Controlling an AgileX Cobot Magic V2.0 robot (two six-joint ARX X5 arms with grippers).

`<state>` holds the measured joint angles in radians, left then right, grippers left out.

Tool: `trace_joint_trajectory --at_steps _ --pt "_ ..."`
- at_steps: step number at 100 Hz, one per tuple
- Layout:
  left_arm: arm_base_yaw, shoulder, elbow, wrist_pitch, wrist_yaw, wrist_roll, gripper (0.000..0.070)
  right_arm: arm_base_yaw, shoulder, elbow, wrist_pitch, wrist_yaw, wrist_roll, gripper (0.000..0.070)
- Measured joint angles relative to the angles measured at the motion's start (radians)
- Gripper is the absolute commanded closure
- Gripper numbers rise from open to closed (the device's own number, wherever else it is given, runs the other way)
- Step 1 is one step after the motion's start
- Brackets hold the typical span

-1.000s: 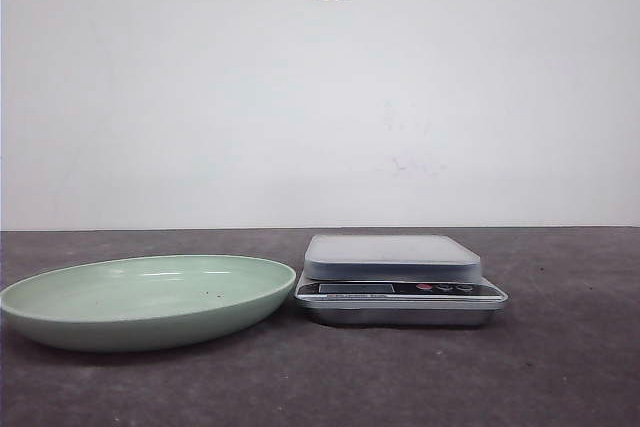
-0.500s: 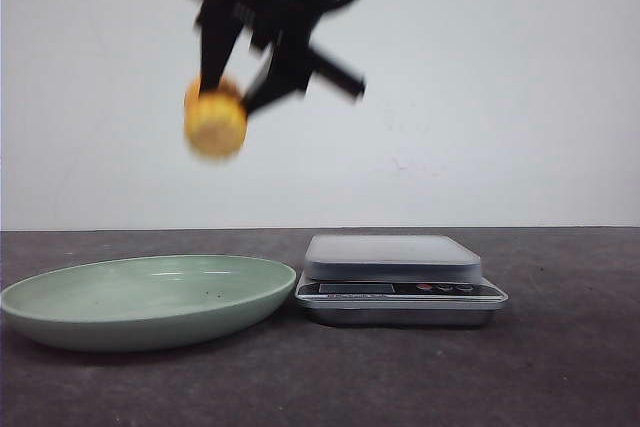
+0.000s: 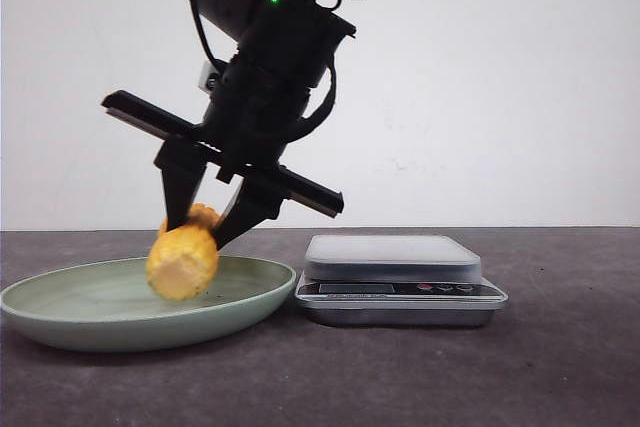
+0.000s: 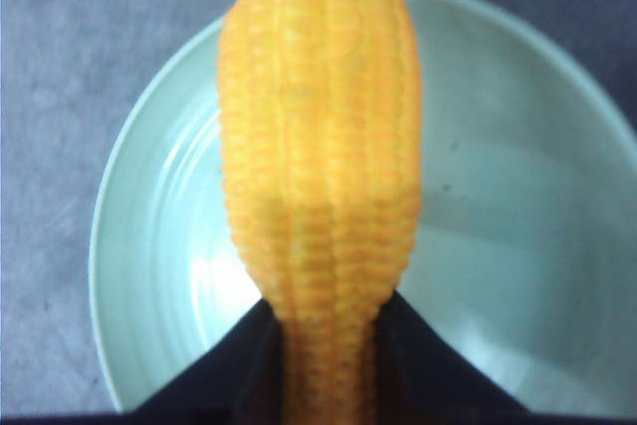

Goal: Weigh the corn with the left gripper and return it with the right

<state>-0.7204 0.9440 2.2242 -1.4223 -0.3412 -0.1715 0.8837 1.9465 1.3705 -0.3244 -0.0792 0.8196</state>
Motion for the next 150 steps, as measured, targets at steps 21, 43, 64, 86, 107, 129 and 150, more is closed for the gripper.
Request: trace_joint_trajectory --at_steps 21,43,64,86,107,129,150 --pt "0.000 0.000 0.000 0.000 0.000 0.000 0.0000 0.006 0.000 0.000 0.001 -0.002 -0.015 0.0201" --pt "0.000 0.000 0.000 0.000 0.000 0.000 0.0000 0.006 -0.029 0.000 -0.014 0.017 -0.117 0.0202" --pt "0.000 0.000 0.000 0.000 0.000 0.000 0.0000 0.007 -0.225 0.048 -0.066 0.183 -0.279 0.0700" --pt "0.000 0.000 0.000 0.000 0.000 0.000 0.0005 0.117 -0.490 0.060 -0.214 0.511 -0.591 0.0692" --pt "0.000 -0.001 0.000 0.000 -0.001 0.000 0.0385 0.239 -0.681 -0.028 -0.158 0.728 -0.687 0.0692" --pt "0.000 -0.001 -0.004 0.000 -0.001 0.000 0.0700 0.287 -0.927 -0.356 0.192 0.751 -0.747 0.0692" --pt "0.000 -0.001 -0.006 0.000 -0.001 0.000 0.0700 0.292 -1.042 -0.468 0.241 0.715 -0.822 0.0692"
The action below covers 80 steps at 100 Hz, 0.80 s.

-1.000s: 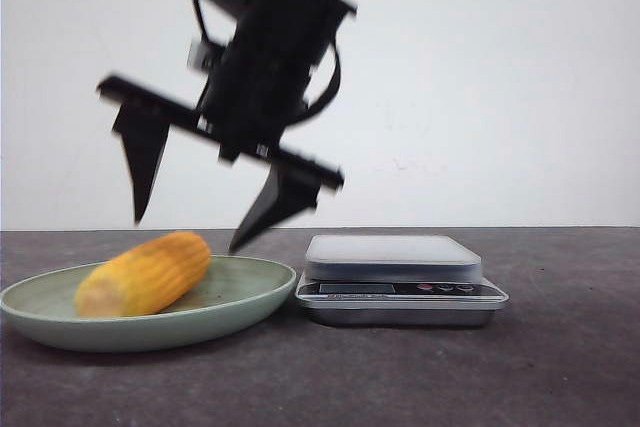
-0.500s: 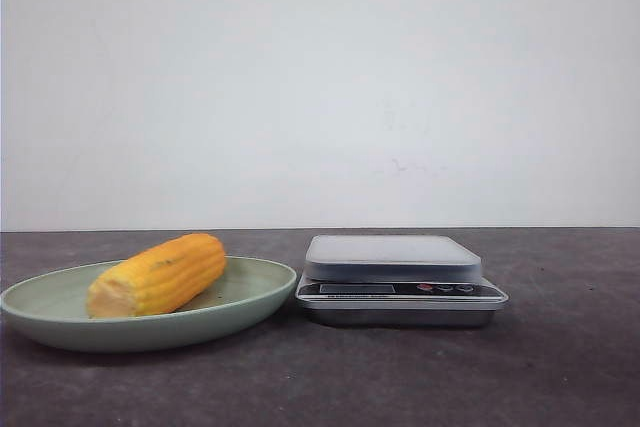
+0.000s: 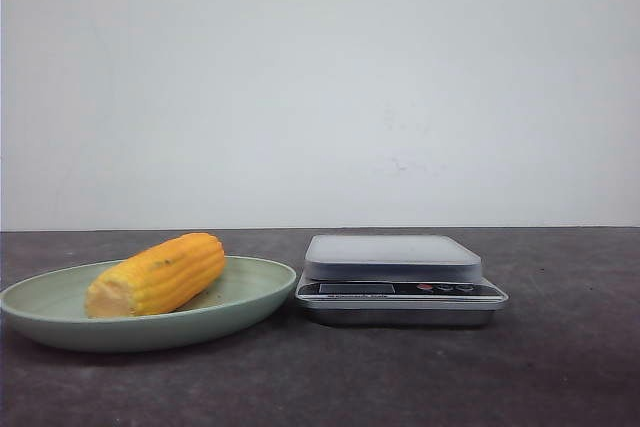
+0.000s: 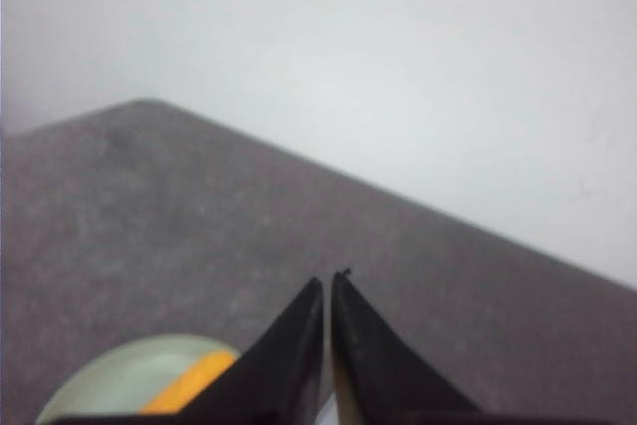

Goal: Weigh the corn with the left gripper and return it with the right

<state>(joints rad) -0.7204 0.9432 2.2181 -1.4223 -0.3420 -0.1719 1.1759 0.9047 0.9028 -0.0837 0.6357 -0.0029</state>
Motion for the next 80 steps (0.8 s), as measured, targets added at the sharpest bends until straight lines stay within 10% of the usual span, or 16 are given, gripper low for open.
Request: trace_joint_trajectory --at_steps 80 --pt "0.000 0.000 0.000 0.000 0.000 -0.003 0.0700 0.001 -0.045 0.006 0.021 -0.003 -0.042 0.0693"
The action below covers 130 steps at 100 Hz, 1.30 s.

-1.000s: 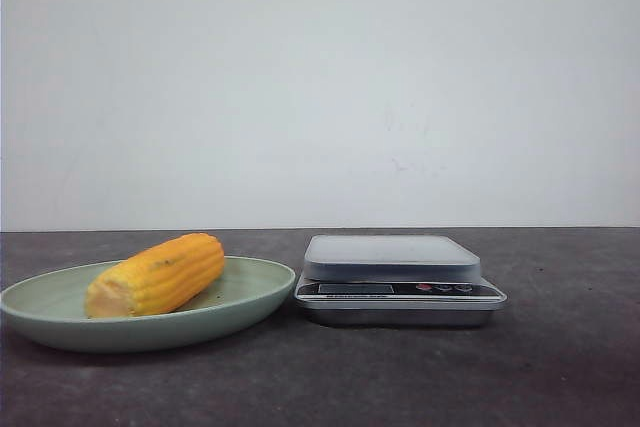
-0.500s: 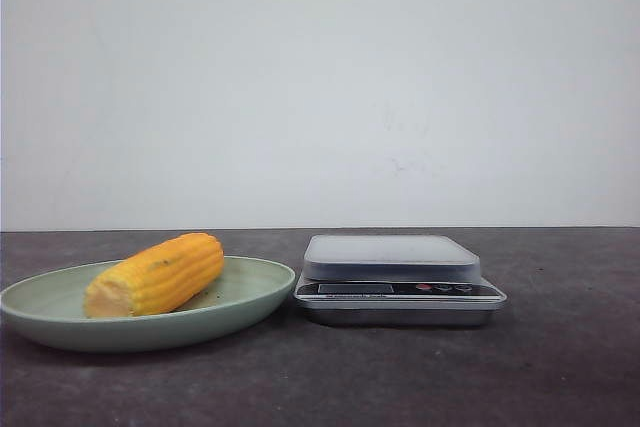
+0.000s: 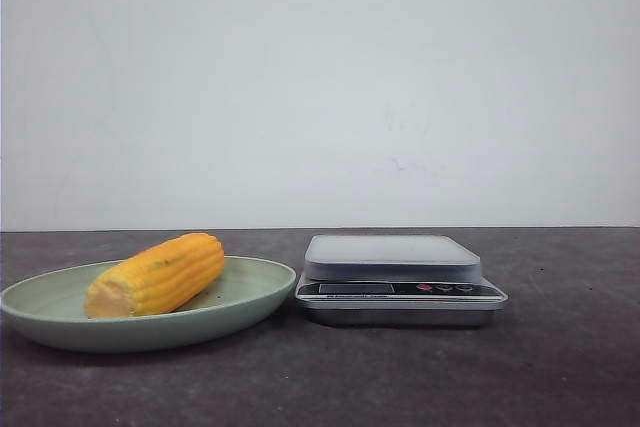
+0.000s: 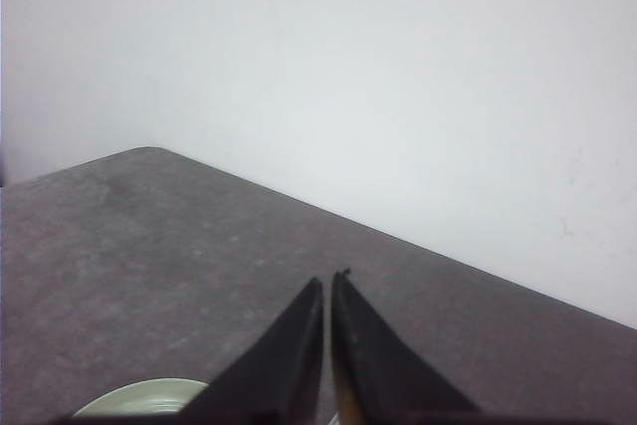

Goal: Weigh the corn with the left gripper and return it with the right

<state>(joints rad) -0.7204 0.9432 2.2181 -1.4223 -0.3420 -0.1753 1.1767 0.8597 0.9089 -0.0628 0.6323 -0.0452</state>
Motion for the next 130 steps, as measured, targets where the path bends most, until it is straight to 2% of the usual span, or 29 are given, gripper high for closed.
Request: trace_joint_trajectory --at_steps 15,29,42,56,64,83,94,110,130 --pt "0.000 0.000 0.000 0.000 0.000 0.000 0.0700 -0.009 -0.021 0.000 -0.013 -0.002 0.000 0.0692" --pt "0.000 0.000 0.000 0.000 0.000 0.000 0.0700 -0.083 -0.097 0.000 -0.165 -0.039 0.001 0.0693" --pt "0.000 0.000 0.000 0.000 0.000 0.000 0.0700 -0.241 -0.190 -0.005 -0.341 -0.215 0.001 0.0693" --pt "0.000 0.000 0.000 0.000 0.000 0.000 0.0700 -0.477 -0.263 -0.058 -0.309 -0.400 0.000 0.0693" --pt "0.000 0.000 0.000 0.000 0.000 0.000 0.0700 -0.615 -0.304 -0.118 -0.266 -0.476 0.000 0.0693" --pt "0.000 0.000 0.000 0.000 0.000 0.000 0.0700 -0.843 -0.434 -0.317 -0.110 -0.480 0.000 0.0693" --pt "0.000 0.000 0.000 0.000 0.000 0.000 0.0700 -0.920 -0.544 -0.430 -0.109 -0.431 0.001 0.0693" --pt "0.000 0.000 0.000 0.000 0.000 0.000 0.0700 -0.991 -0.705 -0.602 -0.108 -0.424 0.014 0.0693" --pt "0.000 0.000 0.000 0.000 0.000 0.000 0.0700 -1.017 -0.831 -0.764 -0.102 -0.448 0.070 0.0693"
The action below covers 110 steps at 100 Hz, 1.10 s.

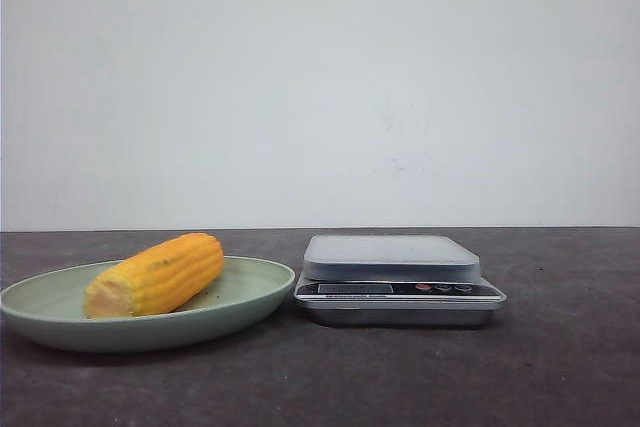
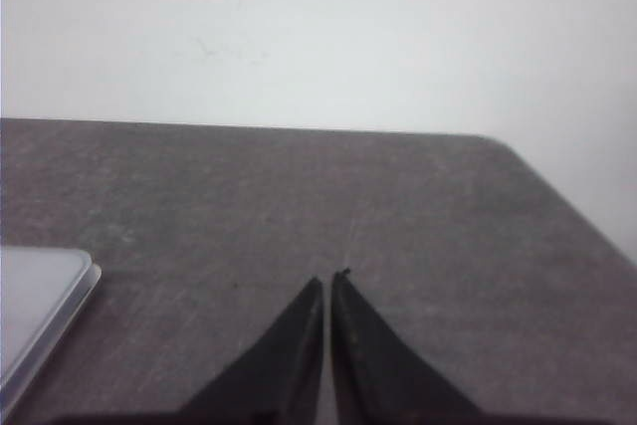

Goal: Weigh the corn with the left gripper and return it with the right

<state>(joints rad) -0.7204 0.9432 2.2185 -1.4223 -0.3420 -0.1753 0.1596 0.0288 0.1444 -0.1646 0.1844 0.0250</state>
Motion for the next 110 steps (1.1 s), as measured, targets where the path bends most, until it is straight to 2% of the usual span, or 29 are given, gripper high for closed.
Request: trace_joint_trajectory --at_steps 12,50,66,110 --pt "0.000 0.000 0.000 0.000 0.000 0.000 0.0700 -0.003 -0.024 -0.069 0.011 -0.010 0.018 0.0693" --pt "0.000 0.000 0.000 0.000 0.000 0.000 0.0700 -0.003 -0.024 -0.125 -0.017 -0.161 0.032 0.0693" --pt "0.000 0.000 0.000 0.000 0.000 0.000 0.0700 -0.003 -0.023 -0.125 -0.014 -0.135 0.032 0.0693" --pt "0.000 0.000 0.000 0.000 0.000 0.000 0.0700 0.013 -0.023 -0.125 -0.004 -0.143 0.032 0.0693"
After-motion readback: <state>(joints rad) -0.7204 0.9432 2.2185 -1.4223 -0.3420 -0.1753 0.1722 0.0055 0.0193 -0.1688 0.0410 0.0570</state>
